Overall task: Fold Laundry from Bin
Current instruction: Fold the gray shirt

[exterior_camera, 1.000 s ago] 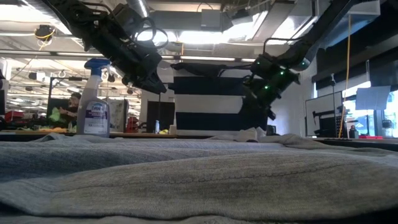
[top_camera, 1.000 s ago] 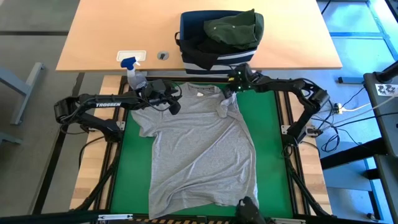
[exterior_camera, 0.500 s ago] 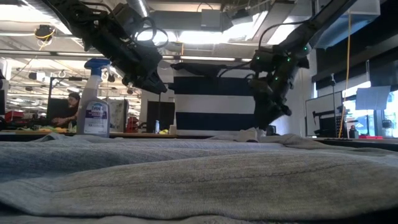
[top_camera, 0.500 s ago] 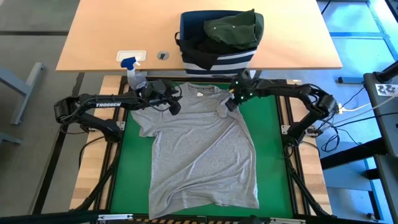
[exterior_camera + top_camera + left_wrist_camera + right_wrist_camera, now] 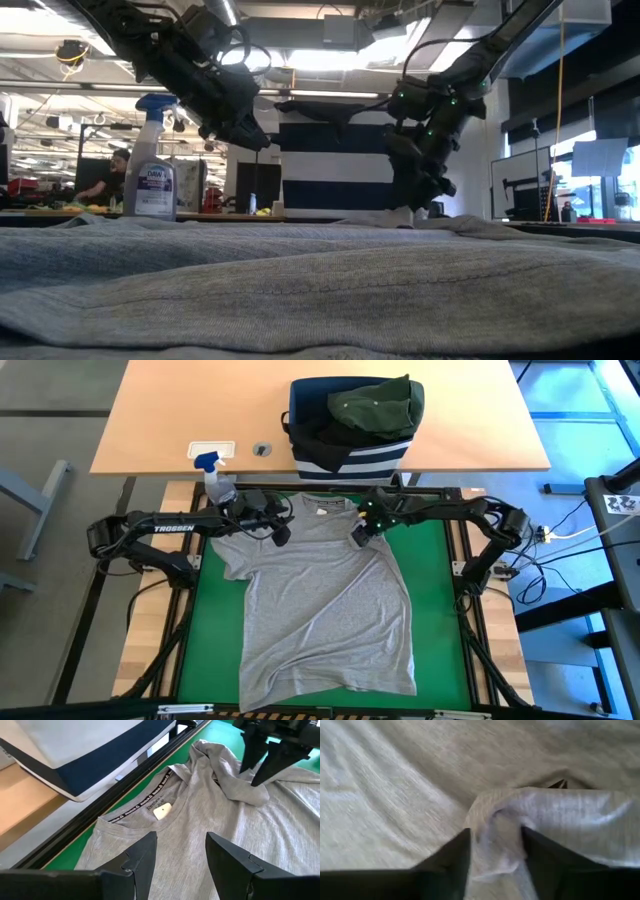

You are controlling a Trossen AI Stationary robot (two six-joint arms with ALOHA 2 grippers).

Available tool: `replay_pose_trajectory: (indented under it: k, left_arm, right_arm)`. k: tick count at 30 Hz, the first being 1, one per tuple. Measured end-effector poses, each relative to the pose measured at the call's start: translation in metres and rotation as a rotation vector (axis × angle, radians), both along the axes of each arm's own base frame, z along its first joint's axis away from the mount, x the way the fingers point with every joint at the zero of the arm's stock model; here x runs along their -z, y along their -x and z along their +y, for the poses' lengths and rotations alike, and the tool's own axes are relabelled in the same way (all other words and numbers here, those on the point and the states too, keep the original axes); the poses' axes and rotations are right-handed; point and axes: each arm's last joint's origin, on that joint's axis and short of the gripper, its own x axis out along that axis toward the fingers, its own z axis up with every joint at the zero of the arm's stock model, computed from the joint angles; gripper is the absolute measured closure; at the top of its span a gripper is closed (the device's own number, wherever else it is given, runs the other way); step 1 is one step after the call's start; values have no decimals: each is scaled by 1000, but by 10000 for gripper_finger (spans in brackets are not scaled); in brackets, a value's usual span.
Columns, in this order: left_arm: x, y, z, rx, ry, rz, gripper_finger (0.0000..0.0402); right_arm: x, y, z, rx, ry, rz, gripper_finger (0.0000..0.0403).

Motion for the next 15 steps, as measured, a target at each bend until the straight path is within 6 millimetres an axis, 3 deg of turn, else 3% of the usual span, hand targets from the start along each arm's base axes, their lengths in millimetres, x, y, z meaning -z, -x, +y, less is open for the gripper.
replay_pose_trajectory:
  k: [4, 5, 11, 15]
  left_arm:
    - [0, 0, 0, 0, 0, 0, 237]
    - [0, 0, 0, 0, 0, 0, 237]
    - [0, 0, 0, 0, -1, -1, 237]
    - [0, 0, 0, 0, -1, 0, 237]
  right_arm:
    - [-2, -1, -3, 46, 16, -17, 374]
    - [-3, -3, -4, 54, 28, -32, 387]
    - [-13, -14, -9, 51, 67, -192, 376]
    - [-12, -15, -9, 81, 40, -206, 380]
